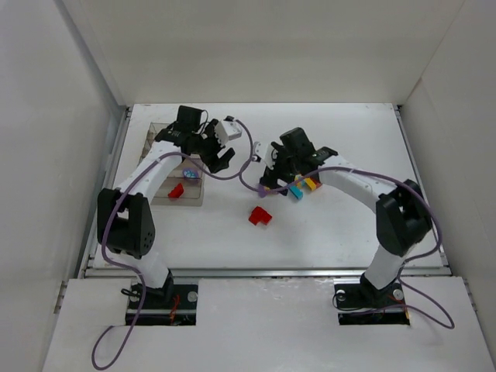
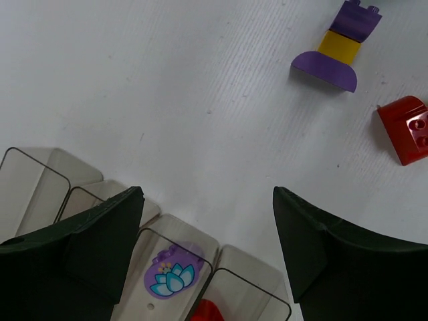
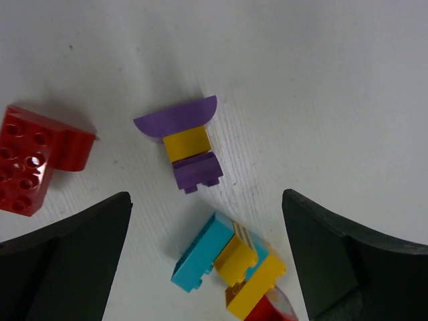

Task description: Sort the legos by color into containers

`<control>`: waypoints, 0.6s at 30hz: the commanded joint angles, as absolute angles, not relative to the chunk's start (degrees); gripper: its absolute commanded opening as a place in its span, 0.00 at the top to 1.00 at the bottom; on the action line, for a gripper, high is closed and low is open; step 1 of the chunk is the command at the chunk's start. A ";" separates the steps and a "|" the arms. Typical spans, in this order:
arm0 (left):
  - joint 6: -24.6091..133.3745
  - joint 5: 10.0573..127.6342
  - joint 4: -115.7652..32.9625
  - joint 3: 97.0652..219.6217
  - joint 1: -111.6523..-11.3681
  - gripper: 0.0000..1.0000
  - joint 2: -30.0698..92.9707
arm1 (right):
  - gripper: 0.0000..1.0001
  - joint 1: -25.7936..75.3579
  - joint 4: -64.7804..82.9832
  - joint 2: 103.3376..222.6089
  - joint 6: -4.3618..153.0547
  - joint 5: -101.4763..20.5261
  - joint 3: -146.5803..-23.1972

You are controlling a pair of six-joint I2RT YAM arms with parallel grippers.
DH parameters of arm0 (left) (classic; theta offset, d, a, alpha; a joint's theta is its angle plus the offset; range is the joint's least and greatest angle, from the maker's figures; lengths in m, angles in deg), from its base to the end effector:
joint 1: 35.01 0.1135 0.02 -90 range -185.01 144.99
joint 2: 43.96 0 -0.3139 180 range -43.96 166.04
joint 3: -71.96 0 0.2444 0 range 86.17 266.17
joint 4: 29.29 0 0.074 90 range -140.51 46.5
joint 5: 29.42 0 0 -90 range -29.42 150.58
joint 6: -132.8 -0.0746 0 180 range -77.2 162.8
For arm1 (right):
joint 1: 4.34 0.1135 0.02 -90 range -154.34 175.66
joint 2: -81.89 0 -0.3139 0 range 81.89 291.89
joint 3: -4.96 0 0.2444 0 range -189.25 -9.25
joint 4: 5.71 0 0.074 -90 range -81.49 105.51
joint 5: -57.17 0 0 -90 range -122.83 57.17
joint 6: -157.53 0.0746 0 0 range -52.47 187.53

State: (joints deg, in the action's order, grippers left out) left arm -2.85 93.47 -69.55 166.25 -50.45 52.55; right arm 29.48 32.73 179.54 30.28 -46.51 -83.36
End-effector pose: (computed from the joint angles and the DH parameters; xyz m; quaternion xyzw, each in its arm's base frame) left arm 0.3753 -0.1457 0.3236 0.5443 0.6980 -0.1495 0.4406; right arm 0.3237 0.2381 0.2765 -0.5732 0.7288 0.1003 0.3608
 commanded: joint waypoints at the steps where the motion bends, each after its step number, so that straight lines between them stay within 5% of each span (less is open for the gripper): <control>1: -3.60 92.14 -70.05 165.45 -50.30 0.25 47.19 | 0.01 29.32 42.15 186.11 18.67 -50.75 -90.10; 9: -2.99 89.41 -69.43 162.99 -50.30 0.25 44.20 | 0.01 29.32 42.88 192.28 16.38 -53.14 -92.66; 18: -2.46 88.89 -69.43 162.55 -49.78 0.25 44.20 | 0.18 29.32 40.94 192.90 16.38 -52.79 -92.66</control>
